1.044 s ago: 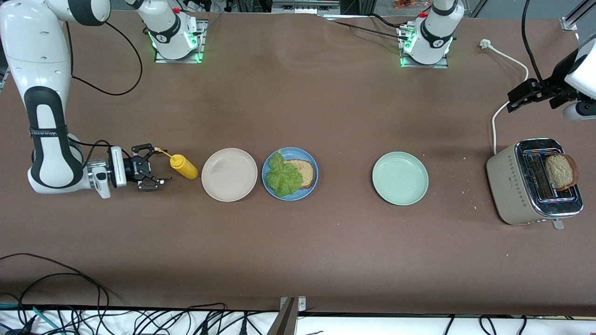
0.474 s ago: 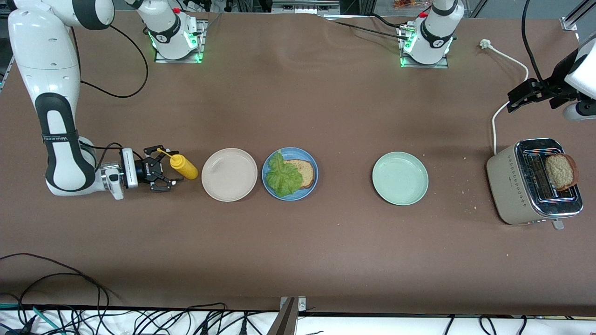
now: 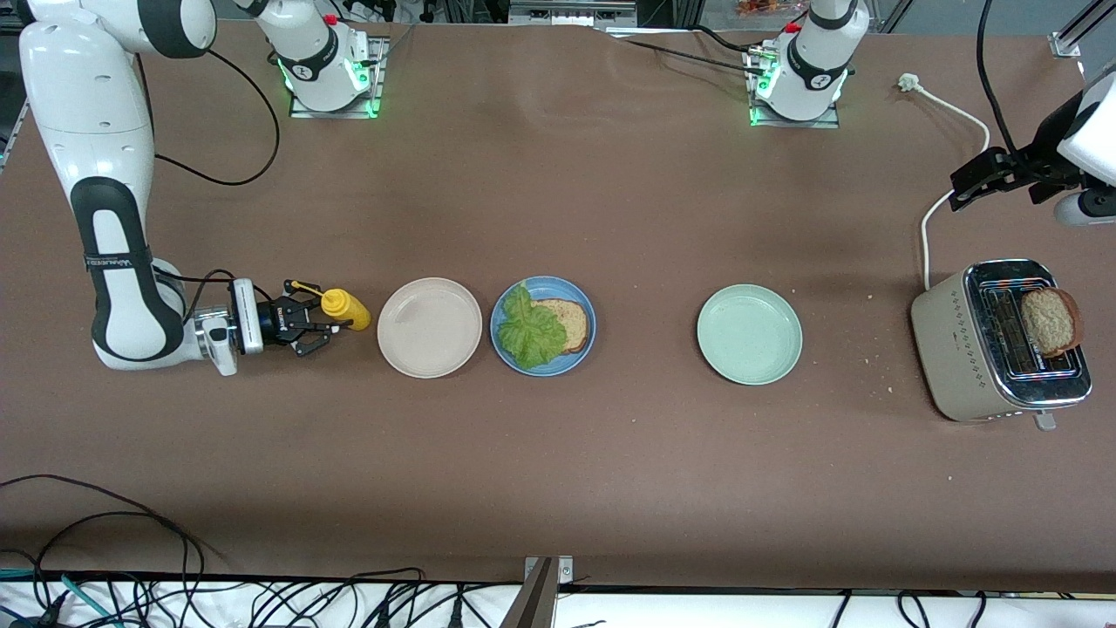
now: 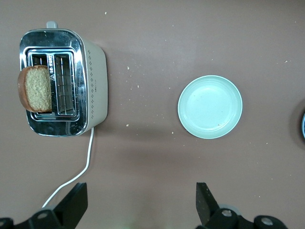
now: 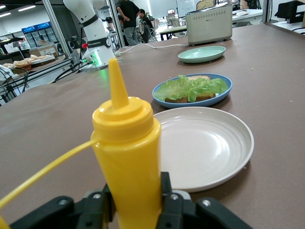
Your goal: Make sandwich in blue plate with both arms
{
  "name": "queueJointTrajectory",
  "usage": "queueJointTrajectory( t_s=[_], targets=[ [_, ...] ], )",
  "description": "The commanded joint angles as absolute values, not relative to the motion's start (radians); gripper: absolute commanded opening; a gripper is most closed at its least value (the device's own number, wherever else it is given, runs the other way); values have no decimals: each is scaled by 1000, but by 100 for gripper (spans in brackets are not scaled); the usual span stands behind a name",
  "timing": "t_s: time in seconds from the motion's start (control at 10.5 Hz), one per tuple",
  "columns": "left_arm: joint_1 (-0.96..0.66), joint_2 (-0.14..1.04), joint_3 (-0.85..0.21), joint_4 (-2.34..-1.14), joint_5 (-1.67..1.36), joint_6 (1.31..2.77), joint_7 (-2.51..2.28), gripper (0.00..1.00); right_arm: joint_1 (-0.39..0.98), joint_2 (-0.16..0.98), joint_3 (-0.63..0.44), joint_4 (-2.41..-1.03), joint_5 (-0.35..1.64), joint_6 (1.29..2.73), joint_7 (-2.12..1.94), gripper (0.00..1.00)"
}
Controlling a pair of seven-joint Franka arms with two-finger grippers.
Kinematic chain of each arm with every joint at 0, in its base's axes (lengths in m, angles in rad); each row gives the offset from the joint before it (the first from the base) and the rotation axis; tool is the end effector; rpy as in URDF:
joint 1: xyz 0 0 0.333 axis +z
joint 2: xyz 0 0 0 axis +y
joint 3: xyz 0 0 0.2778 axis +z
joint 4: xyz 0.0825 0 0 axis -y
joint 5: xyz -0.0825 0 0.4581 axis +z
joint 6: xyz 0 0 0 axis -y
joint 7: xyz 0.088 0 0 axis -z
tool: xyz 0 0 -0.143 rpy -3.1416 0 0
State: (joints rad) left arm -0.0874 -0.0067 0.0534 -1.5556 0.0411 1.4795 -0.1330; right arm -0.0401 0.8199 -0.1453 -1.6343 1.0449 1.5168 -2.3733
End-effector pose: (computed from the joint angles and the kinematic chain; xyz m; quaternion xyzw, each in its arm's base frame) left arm 0.6145 -0.0146 0.5552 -0.9979 -0.0506 0.0329 0.0232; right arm 0.6166 0.0118 0.0428 -0.5475 -0.6200 -0.2782 0.4882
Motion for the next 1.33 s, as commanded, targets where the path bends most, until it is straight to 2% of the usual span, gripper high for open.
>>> queueJointTrajectory(
  t_s=[0.0, 0.38, 0.76, 1.23],
  targets=[
    [-86, -12, 48, -1554, 77, 1473, -133, 100, -38, 816, -138, -1585, 1014, 1500, -2228, 8],
    [-86, -12, 48, -1554, 77, 1473, -133, 100, 30, 769, -143, -1441, 869, 1503, -1851, 8],
    [-84, -12, 48, -1554, 77, 1473, -133, 100, 217, 735, -146, -1231, 542, 1529, -1328, 9],
    [-84, -12, 48, -1554, 77, 1473, -133, 100, 478, 735, -144, -1197, 145, 1640, -947, 9]
  ],
)
